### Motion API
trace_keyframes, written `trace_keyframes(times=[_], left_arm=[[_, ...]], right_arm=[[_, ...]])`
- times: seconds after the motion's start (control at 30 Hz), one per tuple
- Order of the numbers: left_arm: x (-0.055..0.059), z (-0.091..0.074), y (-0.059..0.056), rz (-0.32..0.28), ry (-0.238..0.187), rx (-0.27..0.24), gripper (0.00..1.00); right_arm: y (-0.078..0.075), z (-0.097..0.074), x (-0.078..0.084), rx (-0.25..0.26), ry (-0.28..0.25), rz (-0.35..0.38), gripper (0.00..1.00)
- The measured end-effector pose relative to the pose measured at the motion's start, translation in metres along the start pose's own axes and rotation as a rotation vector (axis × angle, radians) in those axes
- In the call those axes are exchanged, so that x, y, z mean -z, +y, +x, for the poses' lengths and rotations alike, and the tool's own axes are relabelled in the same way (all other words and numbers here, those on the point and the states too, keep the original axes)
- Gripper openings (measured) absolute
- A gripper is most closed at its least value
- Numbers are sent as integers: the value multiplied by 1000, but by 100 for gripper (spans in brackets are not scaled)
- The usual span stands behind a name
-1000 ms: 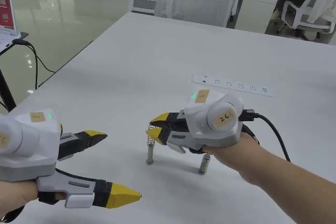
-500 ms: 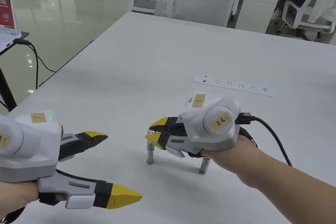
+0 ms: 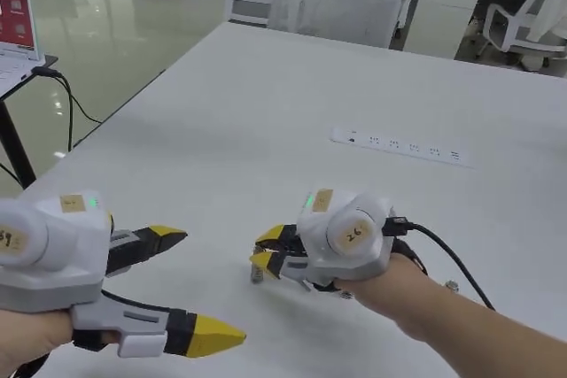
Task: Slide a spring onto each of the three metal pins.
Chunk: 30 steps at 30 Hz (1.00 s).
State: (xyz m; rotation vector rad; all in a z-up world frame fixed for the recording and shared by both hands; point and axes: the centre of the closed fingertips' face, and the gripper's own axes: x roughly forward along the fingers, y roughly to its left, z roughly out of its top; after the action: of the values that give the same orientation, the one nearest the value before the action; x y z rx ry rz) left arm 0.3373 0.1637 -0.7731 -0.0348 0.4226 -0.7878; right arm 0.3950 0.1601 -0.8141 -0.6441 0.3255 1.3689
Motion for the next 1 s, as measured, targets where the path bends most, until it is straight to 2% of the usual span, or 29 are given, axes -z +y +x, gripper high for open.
trace_keyframes(times=[0.3, 0.53, 0.67, 0.73, 1.0], left_arm=[[-5, 4, 1, -2, -21, -7, 95], [-6, 6, -1, 4, -17, 1, 95], [-11, 7, -2, 10, -19, 4, 95], [-14, 8, -3, 13, -22, 4, 95], [-24, 12, -6, 28, -37, 11, 95]], right_arm=[[2, 1, 0, 2, -9, -4, 8], [0, 1, -1, 9, -7, 8, 8], [0, -1, -2, 10, -6, 12, 11], [-2, -4, -6, 20, -24, 32, 15], [-13, -32, -21, 59, -100, 98, 17]])
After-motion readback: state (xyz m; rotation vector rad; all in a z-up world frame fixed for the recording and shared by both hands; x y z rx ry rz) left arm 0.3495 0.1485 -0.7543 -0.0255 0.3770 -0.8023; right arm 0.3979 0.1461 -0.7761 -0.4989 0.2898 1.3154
